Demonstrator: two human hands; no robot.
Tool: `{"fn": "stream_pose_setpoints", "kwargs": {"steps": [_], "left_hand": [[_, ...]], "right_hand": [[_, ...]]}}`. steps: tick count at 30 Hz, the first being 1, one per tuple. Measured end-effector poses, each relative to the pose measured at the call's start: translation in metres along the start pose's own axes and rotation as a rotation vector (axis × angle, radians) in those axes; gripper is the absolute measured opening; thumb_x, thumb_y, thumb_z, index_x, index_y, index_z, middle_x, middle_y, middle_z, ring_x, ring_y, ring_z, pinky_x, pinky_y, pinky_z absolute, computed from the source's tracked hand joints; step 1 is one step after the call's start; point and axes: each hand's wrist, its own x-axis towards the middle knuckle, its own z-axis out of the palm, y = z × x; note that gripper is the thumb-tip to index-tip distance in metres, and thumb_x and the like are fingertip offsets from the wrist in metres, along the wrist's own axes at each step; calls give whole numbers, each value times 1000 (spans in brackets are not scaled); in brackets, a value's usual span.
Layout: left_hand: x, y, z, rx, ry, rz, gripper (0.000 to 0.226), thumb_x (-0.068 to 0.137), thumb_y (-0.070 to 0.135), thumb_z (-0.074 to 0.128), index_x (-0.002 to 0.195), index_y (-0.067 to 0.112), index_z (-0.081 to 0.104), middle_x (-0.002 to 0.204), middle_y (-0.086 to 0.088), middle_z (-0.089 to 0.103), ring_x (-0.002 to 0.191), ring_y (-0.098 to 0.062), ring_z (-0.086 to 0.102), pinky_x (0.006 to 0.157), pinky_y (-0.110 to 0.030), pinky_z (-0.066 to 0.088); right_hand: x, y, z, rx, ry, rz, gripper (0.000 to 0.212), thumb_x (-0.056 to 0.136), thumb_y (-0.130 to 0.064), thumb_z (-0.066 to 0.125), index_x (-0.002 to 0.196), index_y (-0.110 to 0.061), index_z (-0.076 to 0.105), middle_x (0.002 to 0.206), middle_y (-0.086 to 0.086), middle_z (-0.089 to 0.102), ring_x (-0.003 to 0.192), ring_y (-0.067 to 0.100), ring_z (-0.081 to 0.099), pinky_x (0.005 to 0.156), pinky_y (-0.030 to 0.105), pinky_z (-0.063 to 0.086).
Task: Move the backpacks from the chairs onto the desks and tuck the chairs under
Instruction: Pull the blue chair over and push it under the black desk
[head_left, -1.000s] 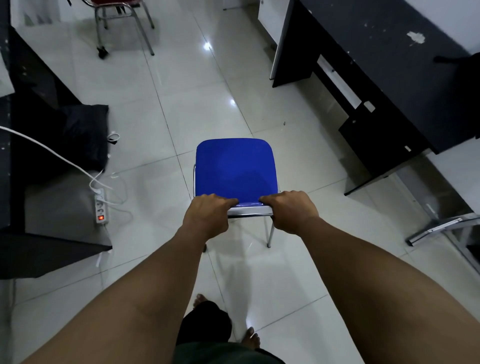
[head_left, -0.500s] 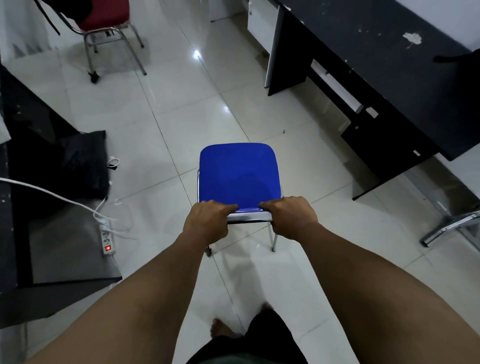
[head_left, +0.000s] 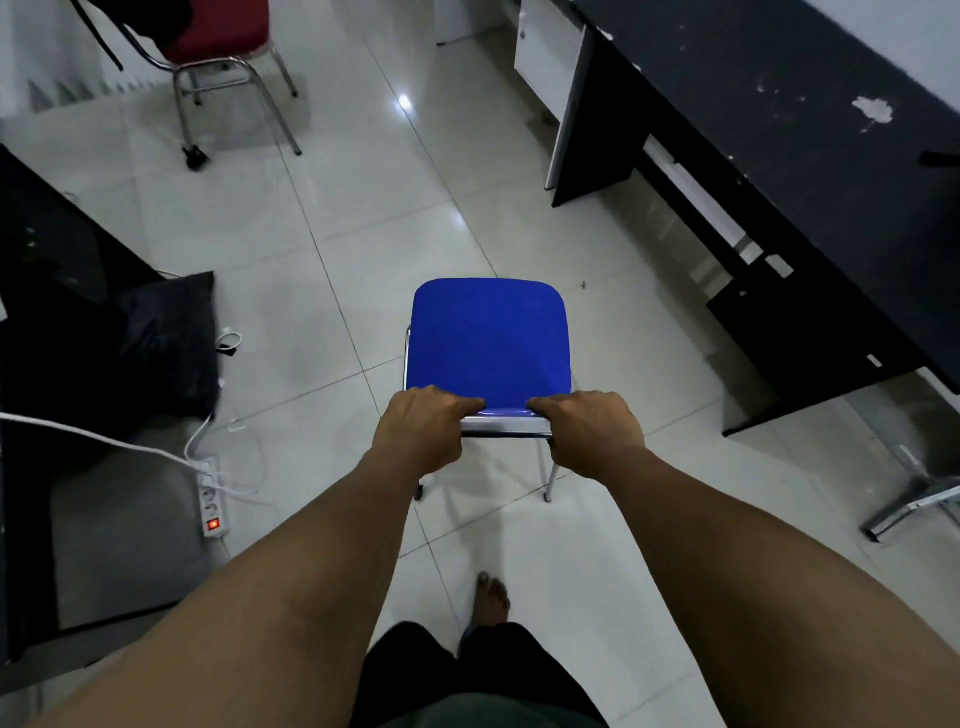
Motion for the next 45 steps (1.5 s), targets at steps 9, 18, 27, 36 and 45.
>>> {"fn": "stream_pose_setpoints", "kwargs": {"steps": [9,18,27,36,45], "left_hand": [[20,-36,-8,19,-42,84,54,89,29,61,140,39,45,117,3,68,97,-23,65,82,-33,53],[45,-105,-19,48,-62,167,54,89,27,62,138,42,45,117,5,68,101,-23,65,84,-35,53],[99,-155,-37,74,-11,264,50,77,22,61,123,43,55,91,6,70,76,-24,65,64,-31,48],[143,-217,-50,150,-5,336,50,84,31,62,131,45,51,111,10,70,93,-21,67,73,-30,51],[188,-263,-63,158,5,311,54,76,25,65,124,48,56,92,7,72,81,-22,66,66,-29,48]], "right_hand": [[26,-16,-7,57,-55,57,40,82,-24,58,120,-38,56,95,-12,71,75,19,67,59,28,45],[69,-63,-15,99,-38,186,41,81,-25,57,120,-38,57,91,-11,71,69,19,65,54,27,42],[127,-71,-28,53,-5,307,42,82,-23,60,122,-38,58,91,-10,72,71,21,66,56,26,41],[183,-99,-31,109,47,354,45,75,-23,59,117,-35,61,89,-9,72,67,21,66,52,27,41],[245,-105,-50,123,14,381,39,77,-20,58,113,-35,58,77,-5,66,54,23,46,50,27,31]]}}
